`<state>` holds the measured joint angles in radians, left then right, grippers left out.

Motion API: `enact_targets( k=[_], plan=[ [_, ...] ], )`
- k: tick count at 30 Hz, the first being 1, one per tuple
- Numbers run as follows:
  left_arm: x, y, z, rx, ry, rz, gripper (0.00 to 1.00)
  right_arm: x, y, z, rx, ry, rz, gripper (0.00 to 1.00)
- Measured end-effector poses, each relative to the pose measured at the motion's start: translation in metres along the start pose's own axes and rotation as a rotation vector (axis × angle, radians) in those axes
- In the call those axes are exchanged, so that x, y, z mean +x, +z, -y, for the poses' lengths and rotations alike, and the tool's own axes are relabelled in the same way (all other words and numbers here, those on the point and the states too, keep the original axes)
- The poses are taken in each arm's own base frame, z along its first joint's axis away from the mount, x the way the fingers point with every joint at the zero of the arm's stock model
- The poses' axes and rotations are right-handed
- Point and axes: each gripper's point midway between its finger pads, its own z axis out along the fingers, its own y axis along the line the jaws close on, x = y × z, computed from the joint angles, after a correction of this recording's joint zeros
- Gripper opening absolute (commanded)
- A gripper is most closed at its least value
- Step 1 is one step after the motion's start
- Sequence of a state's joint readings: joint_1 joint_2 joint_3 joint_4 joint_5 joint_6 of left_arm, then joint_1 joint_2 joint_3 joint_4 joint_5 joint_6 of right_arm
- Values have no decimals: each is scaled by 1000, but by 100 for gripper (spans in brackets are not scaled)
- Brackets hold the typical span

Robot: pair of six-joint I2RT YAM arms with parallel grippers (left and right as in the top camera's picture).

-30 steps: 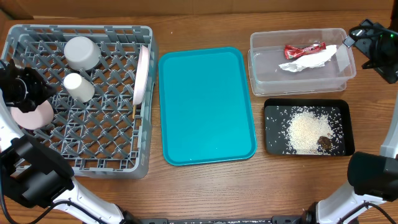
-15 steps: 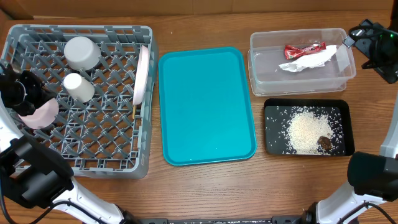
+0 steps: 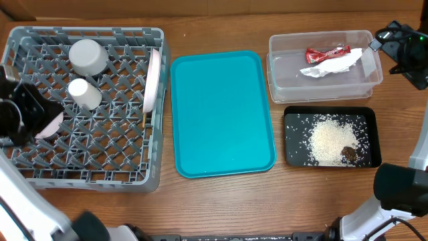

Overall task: Sort waste into correct bins and load items into the dishwasher
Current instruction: 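Lower the bowl into the rack's front-left corner and release it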

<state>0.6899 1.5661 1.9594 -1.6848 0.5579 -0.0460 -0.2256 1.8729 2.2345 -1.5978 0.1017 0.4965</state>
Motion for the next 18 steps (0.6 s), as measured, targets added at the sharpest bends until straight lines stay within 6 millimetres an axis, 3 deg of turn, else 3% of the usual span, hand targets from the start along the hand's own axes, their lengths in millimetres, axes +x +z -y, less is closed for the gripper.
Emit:
enact_targets(
  k=[3, 5, 8, 9, 10, 11, 18],
  plan=[
    [31, -13, 14, 9, 78, 39, 76, 0, 0, 0, 0, 0, -1, 100],
    [48, -10, 16, 19, 87, 15, 78, 0, 0, 0, 0, 0, -1, 100],
    [76, 11, 14, 36, 66, -99, 77, 0, 0, 0, 0, 0, -1, 100],
    [85, 22, 13, 44, 55, -151, 80, 0, 0, 0, 0, 0, 0, 100],
    [91, 27, 12, 48, 47, -180, 97, 0, 0, 0, -1, 0, 0, 100],
    [97, 34, 11, 52, 38, -211, 100, 0, 0, 0, -1, 0, 0, 100],
    [123, 57, -2, 27, -97, -335, 100, 0, 0, 0, 0, 0, 0, 100]
  ],
)
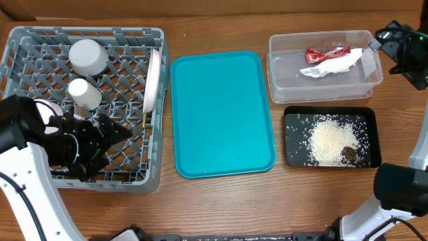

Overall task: Sort waste into correct bins and load items into the dishwasher
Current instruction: 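Lower the bowl into the rack's front-left corner and release it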

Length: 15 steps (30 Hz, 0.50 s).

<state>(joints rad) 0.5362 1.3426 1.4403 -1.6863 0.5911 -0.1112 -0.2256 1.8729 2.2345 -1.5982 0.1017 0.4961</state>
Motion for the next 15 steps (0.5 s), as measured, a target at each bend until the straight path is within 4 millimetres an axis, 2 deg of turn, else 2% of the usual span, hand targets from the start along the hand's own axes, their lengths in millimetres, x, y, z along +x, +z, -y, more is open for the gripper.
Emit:
enact_targets(
  k=[5, 9, 11, 12, 13, 15],
  plan=[
    [-2, -1, -18, -107, -43, 14, 100, 0, 0, 0, -1, 1, 0, 100],
    [-5, -6, -45, -261, -48, 34, 100, 0, 0, 0, 0, 0, -1, 100],
    [-12, -7, -49, -286, -36, 63, 100, 0, 0, 0, -1, 0, 0, 100],
    [-23, -7, -47, -280, -14, 106, 100, 0, 0, 0, 0, 1, 0, 100],
    [-50, -6, -39, -256, 63, 205, 100, 0, 0, 0, 0, 1, -1, 100],
    [-79, 0, -18, -210, 233, 326, 100, 1, 0, 0, 1, 0, -3, 100]
  ],
)
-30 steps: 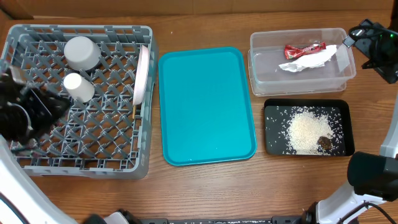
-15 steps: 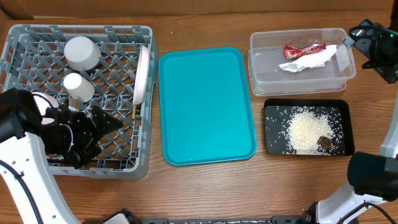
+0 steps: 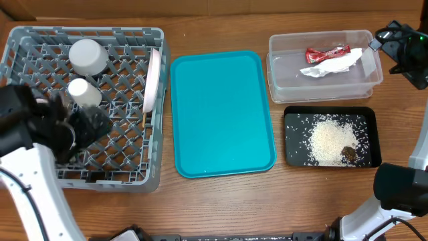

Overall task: Sort waste into correct bins and load items into the dishwasher
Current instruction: 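Lower the bowl into the rack's front-left corner and release it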

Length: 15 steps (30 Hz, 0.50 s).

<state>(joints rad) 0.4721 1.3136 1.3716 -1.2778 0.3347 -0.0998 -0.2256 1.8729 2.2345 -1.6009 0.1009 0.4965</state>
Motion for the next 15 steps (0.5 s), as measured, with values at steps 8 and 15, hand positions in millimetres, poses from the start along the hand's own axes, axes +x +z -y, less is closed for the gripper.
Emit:
enact_targets(
  k=[8, 15],
  plan=[
    [21, 48, 101, 282, 653, 450, 100, 0, 0, 0, -2, 1, 2, 100],
    [61, 61, 78, 301, 731, 695, 100, -1, 0, 0, -1, 0, 4, 100]
  ],
)
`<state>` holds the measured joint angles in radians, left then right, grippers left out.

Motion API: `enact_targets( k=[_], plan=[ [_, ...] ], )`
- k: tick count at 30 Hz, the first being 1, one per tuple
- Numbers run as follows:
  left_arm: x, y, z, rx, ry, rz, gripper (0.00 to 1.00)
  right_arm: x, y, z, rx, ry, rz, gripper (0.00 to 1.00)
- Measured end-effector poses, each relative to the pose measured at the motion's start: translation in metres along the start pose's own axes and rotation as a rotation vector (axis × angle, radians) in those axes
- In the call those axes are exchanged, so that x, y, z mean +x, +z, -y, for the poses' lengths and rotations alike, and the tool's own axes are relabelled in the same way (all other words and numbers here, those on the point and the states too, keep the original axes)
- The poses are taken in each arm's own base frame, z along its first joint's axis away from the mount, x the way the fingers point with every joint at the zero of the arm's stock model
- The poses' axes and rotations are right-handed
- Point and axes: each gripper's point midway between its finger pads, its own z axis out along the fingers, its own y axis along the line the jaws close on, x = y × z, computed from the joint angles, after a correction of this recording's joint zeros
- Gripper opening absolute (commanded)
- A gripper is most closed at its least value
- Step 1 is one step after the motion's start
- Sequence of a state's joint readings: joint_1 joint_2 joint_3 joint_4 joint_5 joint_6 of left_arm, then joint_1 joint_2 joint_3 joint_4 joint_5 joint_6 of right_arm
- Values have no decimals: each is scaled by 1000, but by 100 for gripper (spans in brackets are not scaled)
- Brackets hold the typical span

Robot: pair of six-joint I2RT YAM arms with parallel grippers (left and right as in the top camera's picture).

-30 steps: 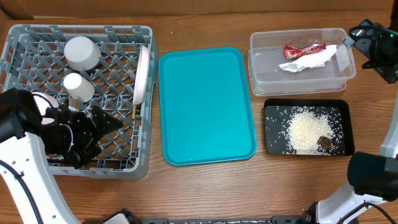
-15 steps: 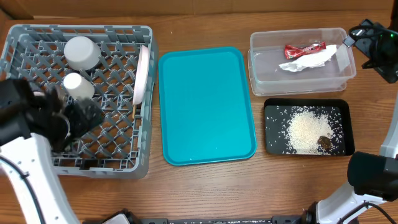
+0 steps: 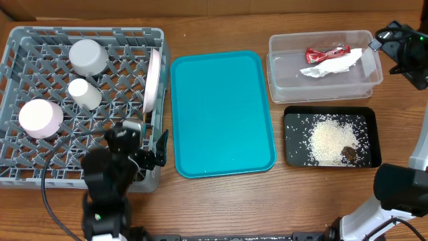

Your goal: Sort waste into correct bins and load items into the dishwasher

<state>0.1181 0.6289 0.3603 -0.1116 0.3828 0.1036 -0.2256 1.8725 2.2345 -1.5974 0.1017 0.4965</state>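
The grey dish rack (image 3: 27, 171) at the left holds a large white cup (image 3: 89, 56), a small white cup (image 3: 85, 94), a pink bowl (image 3: 41, 118) mouth-down and a pink plate (image 3: 154, 80) upright on its right side. My left gripper (image 3: 148, 139) hovers at the rack's front right corner, fingers apart and empty. The clear bin (image 3: 287, 80) contains a red wrapper (image 3: 328, 52) and crumpled white paper (image 3: 332, 65). Rice (image 3: 328, 139) and a brown scrap (image 3: 348, 153) lie in the black tray (image 3: 292, 114). My right gripper (image 3: 382, 38) sits beside the bin's far right corner, its jaws unclear.
A bare teal tray (image 3: 224, 114) lies between the rack and the bins. The left arm's body (image 3: 107, 191) stands over the table's front edge, below the rack. Wooden table surface runs along the front.
My left arm lay across the rack's front left part, hiding the pink bowl. Now it is back at the rack's front right corner and the bowl shows whole in the rack.
At first my left gripper was at the rack's left edge on the pink bowl. Then the arm lay across the front of the rack with the bowl half hidden behind it. Now the bowl rests alone in the rack and the arm is withdrawn. The right arm stayed still.
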Motion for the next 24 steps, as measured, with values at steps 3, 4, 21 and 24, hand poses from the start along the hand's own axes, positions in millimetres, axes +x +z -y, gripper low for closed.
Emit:
enact_targets(
  k=[3, 4, 21, 24],
  plan=[
    [14, -6, 4, -13, 30, 114, 100, 0, 0, 0, 0, 0, -1, 100],
    [18, -8, 5, -16, 35, 144, 100, 0, 0, 0, 0, 0, -1, 100],
    [31, -28, 0, -177, 57, 268, 100, 0, 0, 0, 0, 0, -1, 100],
    [31, -28, -3, -199, 64, 266, 100, 0, 0, 0, 0, 0, -1, 100]
  ],
)
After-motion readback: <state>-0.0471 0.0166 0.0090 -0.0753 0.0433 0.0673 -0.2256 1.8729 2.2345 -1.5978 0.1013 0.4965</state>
